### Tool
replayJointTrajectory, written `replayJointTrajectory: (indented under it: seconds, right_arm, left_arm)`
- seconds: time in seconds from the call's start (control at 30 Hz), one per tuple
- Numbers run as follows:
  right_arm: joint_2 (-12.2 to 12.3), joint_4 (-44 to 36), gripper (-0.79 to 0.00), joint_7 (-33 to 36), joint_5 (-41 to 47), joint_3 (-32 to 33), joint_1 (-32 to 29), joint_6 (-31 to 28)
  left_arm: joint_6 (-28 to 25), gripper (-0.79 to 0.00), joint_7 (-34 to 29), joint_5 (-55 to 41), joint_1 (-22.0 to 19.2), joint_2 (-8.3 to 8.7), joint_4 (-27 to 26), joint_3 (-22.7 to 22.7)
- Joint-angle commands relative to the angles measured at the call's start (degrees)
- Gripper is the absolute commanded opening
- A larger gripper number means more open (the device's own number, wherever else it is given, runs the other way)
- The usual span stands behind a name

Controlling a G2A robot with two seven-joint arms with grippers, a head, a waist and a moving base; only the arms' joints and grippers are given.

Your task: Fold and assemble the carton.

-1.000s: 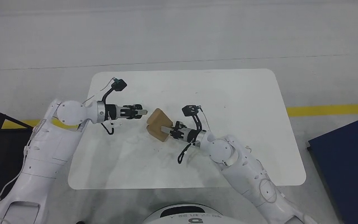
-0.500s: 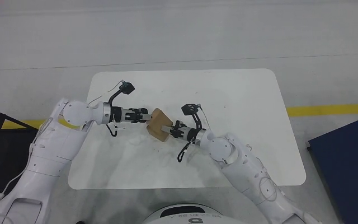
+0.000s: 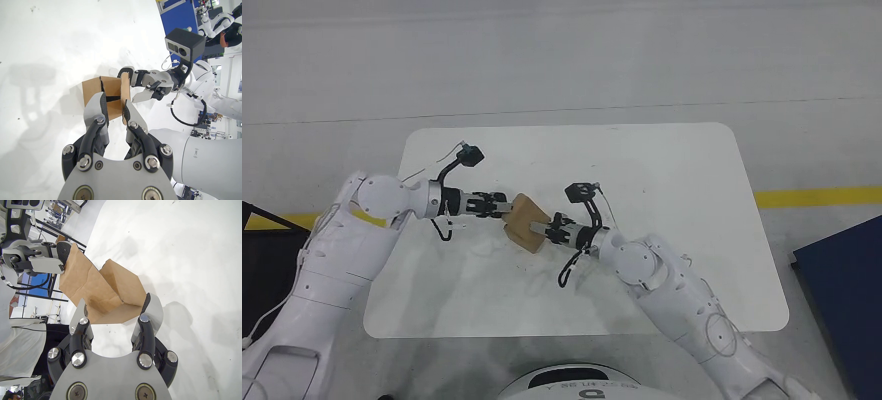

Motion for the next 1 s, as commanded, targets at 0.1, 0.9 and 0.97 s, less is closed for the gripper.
replayJointTrajectory:
  seconds: [0.1, 0.9, 0.97]
  right_arm:
    - [-0.13, 0.48, -0.246, -0.01, 0.60, -0.43, 0.58, -0.20]
    - [-0.21, 1.38, -0.234, -0.75, 0.34, -1.61, 1.14, -1.53]
    - [-0.15, 1.11, -0.228, -0.90, 0.18, -1.51, 0.91, -1.44]
  left_arm:
    - [-0.05, -0.585, -0.36, -0.37, -0.73, -0.25, 0.97, 1.03]
    - [-2.74, -0.416, 1.21, -8.96, 1.00, -0.72, 6.57, 1.58]
    - [-2.84, -0.215, 1.34, -9.05, 1.44, -0.38, 6.37, 0.38]
